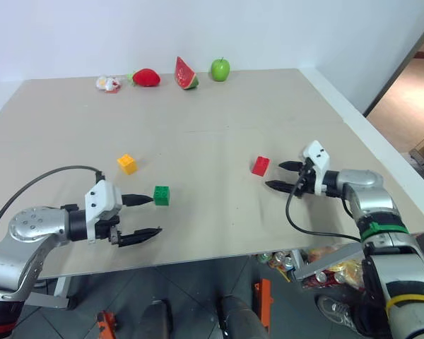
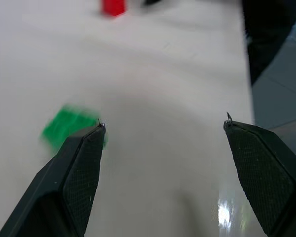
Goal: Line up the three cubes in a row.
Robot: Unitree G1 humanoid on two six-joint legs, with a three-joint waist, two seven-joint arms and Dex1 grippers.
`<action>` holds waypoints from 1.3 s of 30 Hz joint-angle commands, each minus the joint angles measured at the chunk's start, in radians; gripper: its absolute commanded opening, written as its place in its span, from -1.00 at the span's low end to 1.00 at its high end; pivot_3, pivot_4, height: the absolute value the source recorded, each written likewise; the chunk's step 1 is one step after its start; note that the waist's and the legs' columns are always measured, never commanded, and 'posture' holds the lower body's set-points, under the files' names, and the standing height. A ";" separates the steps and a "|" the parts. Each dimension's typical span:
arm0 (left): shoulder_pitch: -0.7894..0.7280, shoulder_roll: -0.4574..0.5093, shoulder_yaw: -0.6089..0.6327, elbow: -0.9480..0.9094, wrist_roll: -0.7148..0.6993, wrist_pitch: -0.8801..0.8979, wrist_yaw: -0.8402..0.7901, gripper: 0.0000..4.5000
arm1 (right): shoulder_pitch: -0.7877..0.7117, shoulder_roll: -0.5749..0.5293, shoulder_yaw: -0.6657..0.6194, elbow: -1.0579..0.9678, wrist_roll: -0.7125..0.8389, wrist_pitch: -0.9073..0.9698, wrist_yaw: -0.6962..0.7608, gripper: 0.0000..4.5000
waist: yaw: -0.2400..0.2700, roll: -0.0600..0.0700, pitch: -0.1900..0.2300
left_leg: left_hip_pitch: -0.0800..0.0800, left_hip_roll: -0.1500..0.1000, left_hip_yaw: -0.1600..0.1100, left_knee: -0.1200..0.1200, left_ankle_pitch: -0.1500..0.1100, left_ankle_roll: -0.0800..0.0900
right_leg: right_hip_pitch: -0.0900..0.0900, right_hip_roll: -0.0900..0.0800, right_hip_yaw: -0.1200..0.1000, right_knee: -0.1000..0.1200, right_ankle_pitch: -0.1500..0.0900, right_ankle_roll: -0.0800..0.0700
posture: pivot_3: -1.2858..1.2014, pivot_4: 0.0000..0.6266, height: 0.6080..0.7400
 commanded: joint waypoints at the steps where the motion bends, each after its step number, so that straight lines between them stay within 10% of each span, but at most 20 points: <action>1: -0.010 0.012 0.003 -0.037 -0.012 0.015 0.003 0.77 | -0.052 0.017 -0.002 0.067 -0.024 -0.051 0.007 0.91 | 0.000 0.000 0.000 | 0.000 0.000 0.000 0.000 0.000 0.000 | 0.000 0.000 0.000 0.001 -0.001 0.000 | 0.03 -0.52 1.00; 17: 0.013 -0.016 0.027 -0.022 -0.014 0.003 0.049 0.77 | -0.152 0.099 -0.034 0.191 -0.053 -0.093 -0.016 0.91 | -0.007 0.000 0.000 | 0.002 0.000 -0.002 0.002 0.001 0.000 | -0.001 0.001 0.000 0.009 -0.002 -0.002 | 0.03 -0.52 1.00; 27: 0.033 -0.023 0.031 -0.019 -0.011 -0.009 0.068 0.78 | -0.132 0.110 -0.056 0.179 -0.033 -0.082 0.025 -0.43 | -0.007 0.000 0.000 | 0.002 0.000 -0.002 0.002 0.001 0.000 | -0.001 0.001 0.000 0.009 -0.003 -0.002 | 0.03 -0.52 1.00; 39: 0.019 -0.032 0.041 0.033 -0.017 -0.024 0.058 0.78 | 0.115 -0.013 0.020 -0.257 0.015 0.112 0.339 -0.44 | 0.001 0.000 0.000 | 0.001 0.000 -0.004 0.002 0.000 0.000 | 0.000 0.002 0.000 0.010 -0.005 -0.001 | 0.03 -0.52 1.00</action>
